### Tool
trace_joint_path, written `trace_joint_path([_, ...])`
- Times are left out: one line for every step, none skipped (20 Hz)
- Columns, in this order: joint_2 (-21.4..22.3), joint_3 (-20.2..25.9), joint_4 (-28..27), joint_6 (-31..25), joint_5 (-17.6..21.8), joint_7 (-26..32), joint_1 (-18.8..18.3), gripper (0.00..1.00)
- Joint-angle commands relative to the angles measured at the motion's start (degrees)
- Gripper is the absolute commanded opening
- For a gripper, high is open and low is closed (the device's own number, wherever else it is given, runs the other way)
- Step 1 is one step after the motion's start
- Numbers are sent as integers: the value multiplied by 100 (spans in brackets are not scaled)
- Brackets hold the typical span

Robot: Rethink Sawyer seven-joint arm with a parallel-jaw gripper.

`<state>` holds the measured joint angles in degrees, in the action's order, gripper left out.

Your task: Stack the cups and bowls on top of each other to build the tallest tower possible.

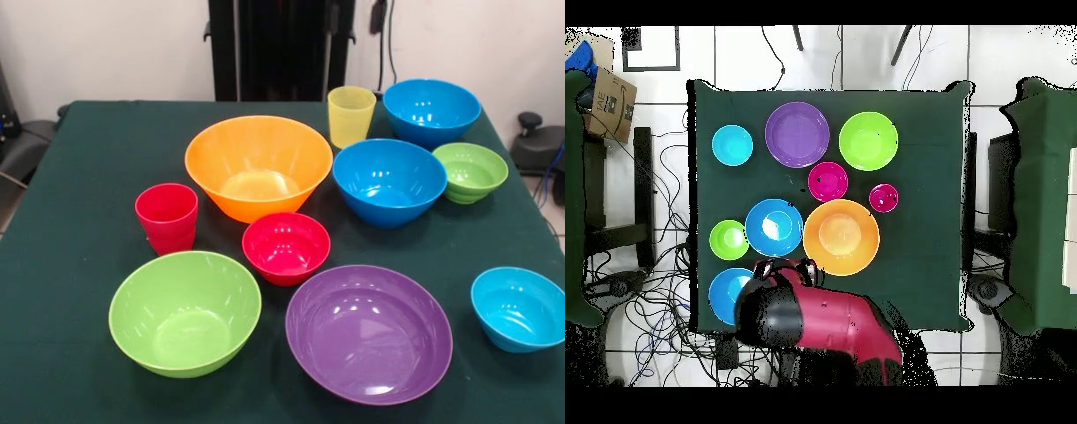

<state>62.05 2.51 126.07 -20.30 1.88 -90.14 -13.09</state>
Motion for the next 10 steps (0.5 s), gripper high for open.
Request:
trace_joint_path([-1329, 430, 37, 396, 848, -10, -157, 100])
trace_joint_path([-1410, 446, -16, 447, 901, -22, -180, 100])
trace_joint_path([-1491, 463, -70, 498, 955, -34, -202, 100])
trace_joint_path([-1628, 456, -192, 533, 1025, -47, -203, 100])
trace_joint_path([-1716, 447, -268, 559, 1061, -65, -206, 100])
trace_joint_path([-1805, 437, -343, 585, 1098, -83, -209, 100])
trace_joint_path([-1850, 436, -396, 572, 1135, -87, -218, 100])
trace_joint_path([-1894, 434, -448, 558, 1172, -92, -227, 100])
trace_joint_path([-1935, 421, -503, 536, 1198, -119, -213, 100])
trace_joint_path([-1977, 408, -557, 513, 1223, -147, -200, 100])
